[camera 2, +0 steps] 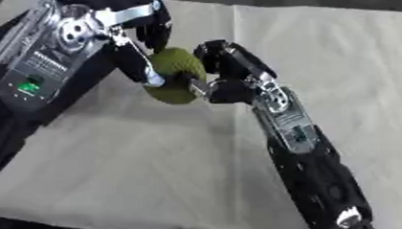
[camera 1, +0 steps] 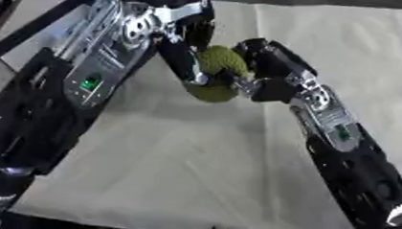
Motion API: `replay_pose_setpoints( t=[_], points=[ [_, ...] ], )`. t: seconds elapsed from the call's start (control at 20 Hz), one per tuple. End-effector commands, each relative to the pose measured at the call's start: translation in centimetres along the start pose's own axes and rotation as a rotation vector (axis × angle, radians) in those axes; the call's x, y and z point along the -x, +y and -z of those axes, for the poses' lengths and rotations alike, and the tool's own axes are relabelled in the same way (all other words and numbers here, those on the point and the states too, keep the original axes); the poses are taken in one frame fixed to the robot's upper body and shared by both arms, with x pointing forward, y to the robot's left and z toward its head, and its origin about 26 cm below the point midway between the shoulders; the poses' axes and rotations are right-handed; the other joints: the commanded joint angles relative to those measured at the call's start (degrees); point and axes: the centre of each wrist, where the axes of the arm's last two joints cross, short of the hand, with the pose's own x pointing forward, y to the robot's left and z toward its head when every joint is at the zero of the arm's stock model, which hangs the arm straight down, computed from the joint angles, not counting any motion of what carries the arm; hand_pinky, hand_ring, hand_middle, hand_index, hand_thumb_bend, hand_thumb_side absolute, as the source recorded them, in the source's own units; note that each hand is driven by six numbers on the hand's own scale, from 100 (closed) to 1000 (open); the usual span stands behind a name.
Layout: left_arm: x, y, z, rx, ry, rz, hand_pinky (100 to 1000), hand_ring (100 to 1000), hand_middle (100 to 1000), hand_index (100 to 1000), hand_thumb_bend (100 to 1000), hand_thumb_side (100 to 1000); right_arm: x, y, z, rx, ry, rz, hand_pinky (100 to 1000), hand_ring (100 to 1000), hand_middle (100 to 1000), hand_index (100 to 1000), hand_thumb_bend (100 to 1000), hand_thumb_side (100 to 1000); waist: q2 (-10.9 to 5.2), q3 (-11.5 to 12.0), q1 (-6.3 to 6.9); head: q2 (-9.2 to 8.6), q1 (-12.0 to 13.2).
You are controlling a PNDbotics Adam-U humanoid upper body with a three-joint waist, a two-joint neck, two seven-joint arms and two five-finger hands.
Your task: Pick up the objects with one hand, pass them to the other hand, and then place them into the box on the other side of the table.
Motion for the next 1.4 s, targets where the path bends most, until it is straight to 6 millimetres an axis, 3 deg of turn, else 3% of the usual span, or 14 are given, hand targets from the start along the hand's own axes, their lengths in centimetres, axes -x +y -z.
replay_pose_setpoints(
  t=[0.05, 0.25, 0.65, 1.1, 1.4],
  points=[
    [0.02, 1.09, -0.61, -0.039, 0.009, 0.015, 568, 475, 364, 389, 650, 100, -1.04, -0.51, 0.44, -0.008, -0.033, -0.02, 590, 491, 349, 445, 233, 100, -1.05, 0.0, 0.11, 0.34, 0.1],
    [0.02, 1.07, -0.6, -0.041, 0.012, 0.015, 572, 479, 370, 397, 643, 100, -1.04, -0.52, 0.46, -0.01, -0.034, -0.016, 586, 487, 340, 437, 229, 100, -0.96, 0.1, 0.08, 0.34, 0.1],
    [-0.01, 1.12, -0.67, -0.026, 0.004, 0.015, 621, 524, 436, 495, 584, 100, -1.07, -0.56, 0.5, 0.051, -0.058, 0.041, 522, 418, 239, 347, 238, 100, -0.89, 0.1, 0.11, 0.34, 0.3],
    [-0.05, 1.15, -0.65, -0.023, 0.005, 0.02, 660, 565, 486, 560, 584, 100, -1.28, -0.47, 0.63, 0.066, -0.07, 0.074, 516, 406, 228, 336, 237, 100, -0.91, 0.2, 0.13, 0.34, 0.4],
    [0.05, 1.18, -0.53, -0.021, 0.013, 0.022, 687, 608, 554, 652, 574, 100, -1.44, -0.51, 0.69, 0.01, -0.082, 0.078, 515, 404, 227, 335, 239, 100, -0.89, 0.5, 0.13, 0.34, 0.6]
  ],
)
